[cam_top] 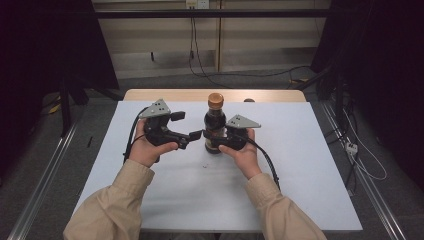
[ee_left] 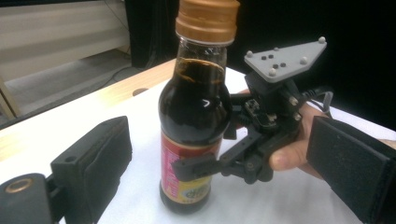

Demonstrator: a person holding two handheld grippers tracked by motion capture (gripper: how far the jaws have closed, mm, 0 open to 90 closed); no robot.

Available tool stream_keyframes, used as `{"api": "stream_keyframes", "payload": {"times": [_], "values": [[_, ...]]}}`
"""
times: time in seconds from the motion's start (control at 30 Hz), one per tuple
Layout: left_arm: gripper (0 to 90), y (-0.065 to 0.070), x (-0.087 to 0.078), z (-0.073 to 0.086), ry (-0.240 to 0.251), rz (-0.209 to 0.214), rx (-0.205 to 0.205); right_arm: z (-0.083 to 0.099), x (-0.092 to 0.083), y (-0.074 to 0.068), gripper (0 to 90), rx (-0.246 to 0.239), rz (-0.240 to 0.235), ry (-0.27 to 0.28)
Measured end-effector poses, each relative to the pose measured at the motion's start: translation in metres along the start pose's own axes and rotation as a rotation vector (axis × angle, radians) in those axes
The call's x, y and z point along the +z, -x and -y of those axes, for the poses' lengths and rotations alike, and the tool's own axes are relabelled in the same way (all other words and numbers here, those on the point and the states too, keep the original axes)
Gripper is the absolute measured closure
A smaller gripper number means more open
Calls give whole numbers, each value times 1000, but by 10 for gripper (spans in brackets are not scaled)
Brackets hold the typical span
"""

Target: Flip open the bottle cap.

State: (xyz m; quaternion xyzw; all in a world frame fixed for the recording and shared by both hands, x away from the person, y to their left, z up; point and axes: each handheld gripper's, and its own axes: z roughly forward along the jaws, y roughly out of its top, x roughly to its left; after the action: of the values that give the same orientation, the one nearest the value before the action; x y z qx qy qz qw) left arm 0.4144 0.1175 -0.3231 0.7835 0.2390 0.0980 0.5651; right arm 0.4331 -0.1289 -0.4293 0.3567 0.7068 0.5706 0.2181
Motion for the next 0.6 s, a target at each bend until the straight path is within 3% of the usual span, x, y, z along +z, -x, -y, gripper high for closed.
{"api": "stream_keyframes", "payload": {"times": [0.33,0.47,0.5,0.6], "values": [[103,-8,0,-12,-5,-31,-1,0,0,0,295,-4,1,-9],[196,-9,1,-17,5,-21,2,0,0,0,295,-9,2,-12],[266,-9,2,-19,5,-22,9,0,0,0,295,-6,2,-10],[348,-9,5,-22,-14,-24,42,0,0,0,295,-6,2,-11]]}}
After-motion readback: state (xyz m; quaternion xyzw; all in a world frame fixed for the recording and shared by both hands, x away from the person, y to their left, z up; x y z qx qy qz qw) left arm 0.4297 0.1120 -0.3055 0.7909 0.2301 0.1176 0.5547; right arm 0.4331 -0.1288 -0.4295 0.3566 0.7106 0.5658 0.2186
